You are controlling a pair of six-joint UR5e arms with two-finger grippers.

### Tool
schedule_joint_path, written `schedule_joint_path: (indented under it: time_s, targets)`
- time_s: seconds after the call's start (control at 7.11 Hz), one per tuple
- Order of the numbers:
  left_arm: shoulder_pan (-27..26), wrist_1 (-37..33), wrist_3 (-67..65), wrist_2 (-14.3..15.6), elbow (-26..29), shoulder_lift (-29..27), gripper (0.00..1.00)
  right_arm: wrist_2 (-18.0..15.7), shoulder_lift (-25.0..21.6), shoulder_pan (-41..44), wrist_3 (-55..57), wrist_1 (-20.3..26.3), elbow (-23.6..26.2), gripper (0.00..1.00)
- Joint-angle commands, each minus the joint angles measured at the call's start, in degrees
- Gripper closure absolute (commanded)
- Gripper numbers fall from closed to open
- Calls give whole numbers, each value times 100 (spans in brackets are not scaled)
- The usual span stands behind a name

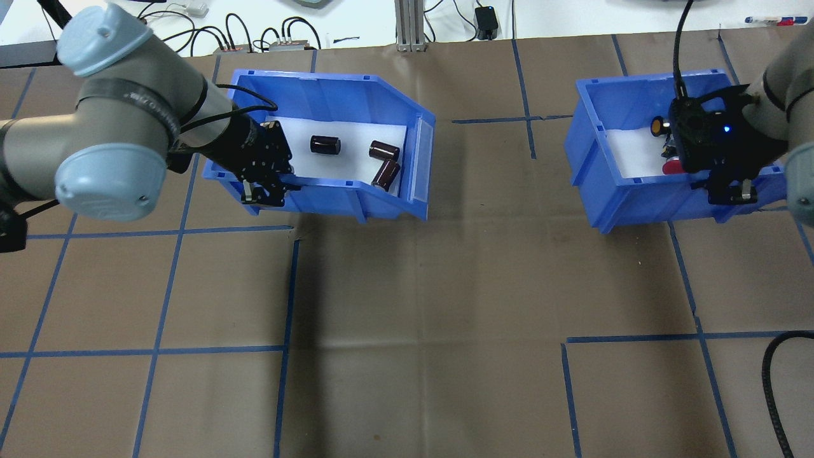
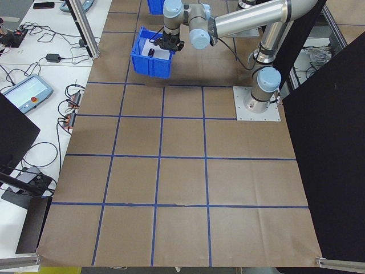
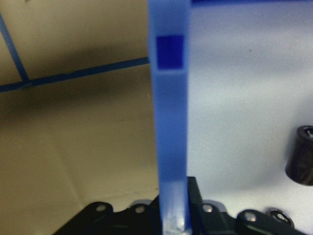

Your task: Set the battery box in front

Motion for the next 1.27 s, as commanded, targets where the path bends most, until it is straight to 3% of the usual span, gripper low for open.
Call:
schedule_joint_path:
  time_s: [0.0, 0.42, 0.7, 1.12]
  targets:
    - [-624, 145, -1022, -10, 952, -945, 100, -66, -286, -52, -29, -230, 482, 100]
    - [-1083, 846, -1728, -1, 1386, -1853, 100, -84, -286, -52, -38, -221, 500, 100]
    - [-1101, 1067, -1720, -447, 1439, -1995, 100, -76, -286, -43, -29, -221, 509, 100]
    - [-1101, 1394, -1378, -423, 1440, -2180, 100, -84, -277, -43, -29, -195, 517, 100]
